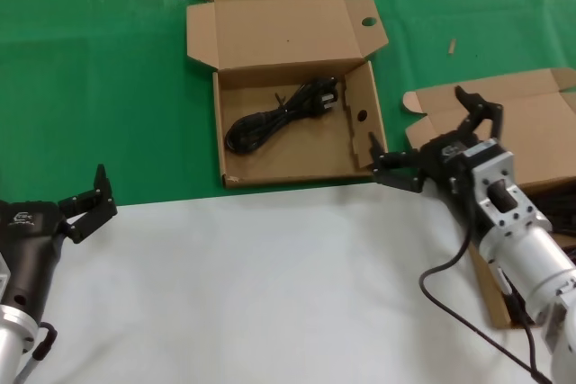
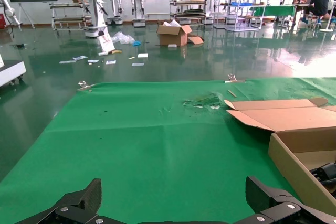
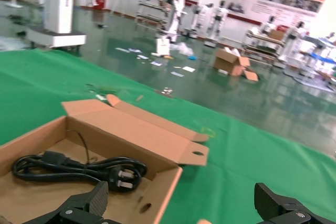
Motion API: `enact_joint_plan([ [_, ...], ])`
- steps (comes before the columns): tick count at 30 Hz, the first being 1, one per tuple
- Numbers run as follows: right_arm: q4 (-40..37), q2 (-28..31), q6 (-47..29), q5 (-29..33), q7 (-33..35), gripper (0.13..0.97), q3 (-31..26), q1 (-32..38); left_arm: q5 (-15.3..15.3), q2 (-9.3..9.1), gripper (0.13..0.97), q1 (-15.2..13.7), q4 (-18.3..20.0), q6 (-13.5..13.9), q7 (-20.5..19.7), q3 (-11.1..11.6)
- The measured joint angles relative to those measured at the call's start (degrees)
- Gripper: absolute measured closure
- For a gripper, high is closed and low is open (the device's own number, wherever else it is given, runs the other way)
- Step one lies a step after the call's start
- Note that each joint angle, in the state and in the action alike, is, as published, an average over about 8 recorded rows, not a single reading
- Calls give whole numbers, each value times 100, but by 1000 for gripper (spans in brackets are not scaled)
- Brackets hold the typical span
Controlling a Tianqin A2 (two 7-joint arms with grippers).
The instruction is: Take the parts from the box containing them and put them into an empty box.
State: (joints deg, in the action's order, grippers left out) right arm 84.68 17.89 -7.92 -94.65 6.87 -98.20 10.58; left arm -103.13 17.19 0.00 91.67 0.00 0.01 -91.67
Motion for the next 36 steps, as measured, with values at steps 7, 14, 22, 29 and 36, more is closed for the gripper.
enact_joint_plan([
  [7,227,-23,258,-276,-224,129,212,-342,0,0,132,0,0,0,0,0],
  [14,452,-46,513,-549,-444,129,422,-683,0,0,132,0,0,0,0,0],
  [22,612,-62,693,-742,-601,129,571,-925,0,0,132,0,0,0,-2,0],
  [29,618,-62,700,-750,-607,129,577,-935,-1,0,132,0,0,0,-2,0],
  [36,618,-62,700,-750,-607,129,577,-935,-1,0,132,0,0,0,-1,0],
])
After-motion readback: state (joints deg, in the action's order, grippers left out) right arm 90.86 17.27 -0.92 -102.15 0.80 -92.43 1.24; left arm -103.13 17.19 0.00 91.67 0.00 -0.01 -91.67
